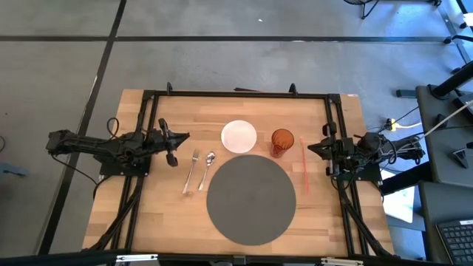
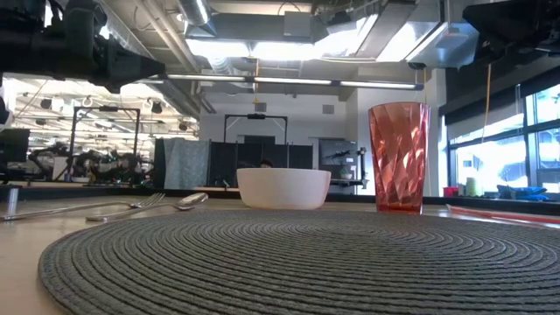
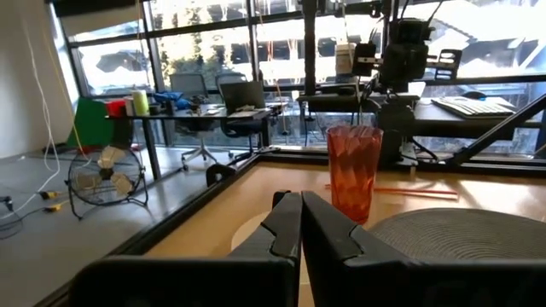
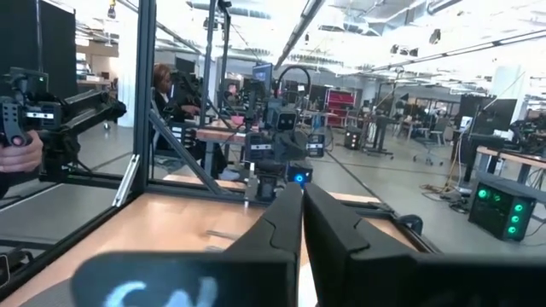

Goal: Pick & Place Utensil
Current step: Put the white bowl on the gray mat

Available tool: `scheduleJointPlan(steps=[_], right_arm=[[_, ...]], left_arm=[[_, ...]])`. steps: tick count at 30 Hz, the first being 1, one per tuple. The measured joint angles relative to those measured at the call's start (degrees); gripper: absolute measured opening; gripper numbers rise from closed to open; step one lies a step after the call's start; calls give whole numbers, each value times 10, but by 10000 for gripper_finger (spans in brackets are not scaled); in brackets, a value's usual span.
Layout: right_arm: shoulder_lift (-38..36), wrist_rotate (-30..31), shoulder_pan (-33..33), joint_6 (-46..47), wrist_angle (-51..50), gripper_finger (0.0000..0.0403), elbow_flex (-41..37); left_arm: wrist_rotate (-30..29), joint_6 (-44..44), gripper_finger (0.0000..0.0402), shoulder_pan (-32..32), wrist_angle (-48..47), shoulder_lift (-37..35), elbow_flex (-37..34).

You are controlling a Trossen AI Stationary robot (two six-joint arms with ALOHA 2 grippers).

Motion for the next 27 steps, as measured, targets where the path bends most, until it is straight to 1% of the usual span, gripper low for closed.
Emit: scheduleJointPlan(steps=[5,11,16,21,27], right_arm=[[0,3,0,0,-2,17,0],[0,56,0,-1,-2,16,0],[0,55,0,-1,-2,16,0],[0,55,0,-11,-4,16,0],[0,55,0,-5,-9,16,0]], left_arm=[[-1,-4,3,0,0,0,0],[-9,-4,3,0,0,0,0],[-42,-4,3,0,-5,0,1],[-47,-12,3,0,-9,0,1],[-70,-10,3,0,-9,0,1]])
